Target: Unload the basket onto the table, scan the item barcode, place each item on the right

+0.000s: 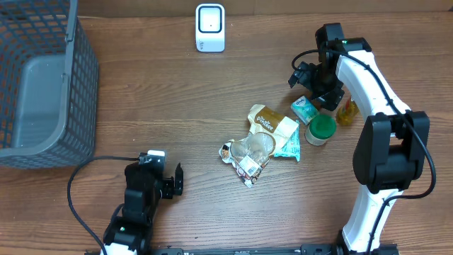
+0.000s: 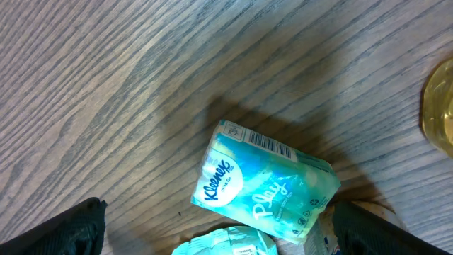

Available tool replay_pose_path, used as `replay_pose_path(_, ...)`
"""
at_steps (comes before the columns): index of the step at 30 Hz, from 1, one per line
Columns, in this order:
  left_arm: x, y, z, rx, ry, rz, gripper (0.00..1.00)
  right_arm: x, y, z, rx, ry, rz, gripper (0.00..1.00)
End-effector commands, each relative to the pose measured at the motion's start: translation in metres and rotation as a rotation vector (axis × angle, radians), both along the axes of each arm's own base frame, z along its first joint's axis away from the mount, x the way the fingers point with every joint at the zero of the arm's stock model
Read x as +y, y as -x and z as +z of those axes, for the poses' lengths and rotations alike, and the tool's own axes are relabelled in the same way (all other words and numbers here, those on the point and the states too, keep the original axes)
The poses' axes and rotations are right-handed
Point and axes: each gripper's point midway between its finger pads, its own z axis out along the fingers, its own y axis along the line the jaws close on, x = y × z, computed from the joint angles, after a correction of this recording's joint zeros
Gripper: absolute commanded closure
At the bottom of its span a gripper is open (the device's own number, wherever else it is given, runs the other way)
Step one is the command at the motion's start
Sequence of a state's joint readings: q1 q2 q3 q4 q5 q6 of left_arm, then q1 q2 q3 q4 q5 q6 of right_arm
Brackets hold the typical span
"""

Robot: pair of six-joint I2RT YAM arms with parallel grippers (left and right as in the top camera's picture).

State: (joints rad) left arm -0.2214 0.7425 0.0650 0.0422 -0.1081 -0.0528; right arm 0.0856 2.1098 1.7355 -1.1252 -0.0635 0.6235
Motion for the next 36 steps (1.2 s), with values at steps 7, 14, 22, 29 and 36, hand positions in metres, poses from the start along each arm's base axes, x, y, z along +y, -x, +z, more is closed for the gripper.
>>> replay_pose_path(7,0.012,0.001,0.002,-0.07,-0.003,0.061,0.0,-0.001,-0.009,0.017,-0.051,-0.005,0.0,0.0)
replay_pose_path(14,0.016,0.0,0.005,-0.08,0.016,0.072,0.0,-0.001,-0.009,0.017,-0.051,-0.005,0.0,0.0)
replay_pose_path(22,0.02,0.006,0.01,-0.087,0.053,0.075,0.0,-0.001,-0.009,0.017,-0.051,-0.005,0.0,0.0)
replay_pose_path(29,0.018,0.004,0.029,-0.172,0.043,0.039,0.0,-0.001,-0.009,0.017,-0.051,-0.005,0.0,0.0)
replay_pose_path(36,0.018,0.001,0.054,-0.278,0.056,0.037,0.0,-0.001,-0.009,0.017,-0.051,-0.005,0.0,0.0)
